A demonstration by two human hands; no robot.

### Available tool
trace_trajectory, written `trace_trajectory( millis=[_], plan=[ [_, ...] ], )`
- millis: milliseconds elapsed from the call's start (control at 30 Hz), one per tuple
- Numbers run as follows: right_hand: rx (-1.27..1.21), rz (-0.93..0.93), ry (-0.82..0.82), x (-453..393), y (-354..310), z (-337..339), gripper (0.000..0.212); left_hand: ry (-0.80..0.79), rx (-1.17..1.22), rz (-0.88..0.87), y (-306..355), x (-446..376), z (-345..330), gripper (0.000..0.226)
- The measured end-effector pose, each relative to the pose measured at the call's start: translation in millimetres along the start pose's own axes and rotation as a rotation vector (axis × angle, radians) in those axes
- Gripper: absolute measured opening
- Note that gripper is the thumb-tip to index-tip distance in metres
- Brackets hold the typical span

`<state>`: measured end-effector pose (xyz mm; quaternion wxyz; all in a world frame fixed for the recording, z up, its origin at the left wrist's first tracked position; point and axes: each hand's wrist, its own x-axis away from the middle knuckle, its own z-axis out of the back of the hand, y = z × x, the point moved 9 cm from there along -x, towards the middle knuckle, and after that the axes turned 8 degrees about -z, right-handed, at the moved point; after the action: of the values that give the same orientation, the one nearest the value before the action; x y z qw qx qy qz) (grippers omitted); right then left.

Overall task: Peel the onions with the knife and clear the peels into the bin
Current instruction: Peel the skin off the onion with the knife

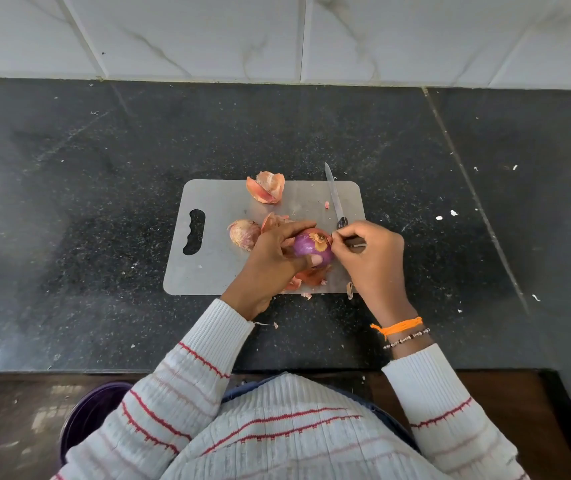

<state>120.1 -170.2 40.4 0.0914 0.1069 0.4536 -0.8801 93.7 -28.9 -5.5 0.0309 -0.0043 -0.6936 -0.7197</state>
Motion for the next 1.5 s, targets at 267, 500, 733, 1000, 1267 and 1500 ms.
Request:
trace_trajectory(
  millis=[267,500,733,1000,1267,1500],
  plan=[
    [-0.221,-0.194,-0.010,3.1,11.5,-1.2,0.007,0.085,-0.014,-0.010,1.5,-2.8,5.9,0.052],
    [-0.031,-0.102,0.015,1.0,4.9,-5.1,0.007,0.043,0.047,0.008,-2.9,-1.6,1.7,0.048],
    [-0.054,-0.292,-0.029,3.0,38.1,-4.1,0.006,0.036,0.333,0.087,-5.5,-0.1,4.9,0.050],
    [-0.194,-0.225,-0.016,4.0,4.9,-1.4,0.011,0.085,0.236,0.065,0.9,1.9,7.4,0.053],
    [-0.171,-0.145,-0.028,3.3,-3.8,-1.3,0.010,0.098,0.096,0.047,3.9,2.4,14.0,0.054],
    [-0.101,-0.081,-0.011,2.4,-1.1,-3.5,0.007,0.089,0.057,0.021,3.4,3.1,13.3,0.053]
  ],
)
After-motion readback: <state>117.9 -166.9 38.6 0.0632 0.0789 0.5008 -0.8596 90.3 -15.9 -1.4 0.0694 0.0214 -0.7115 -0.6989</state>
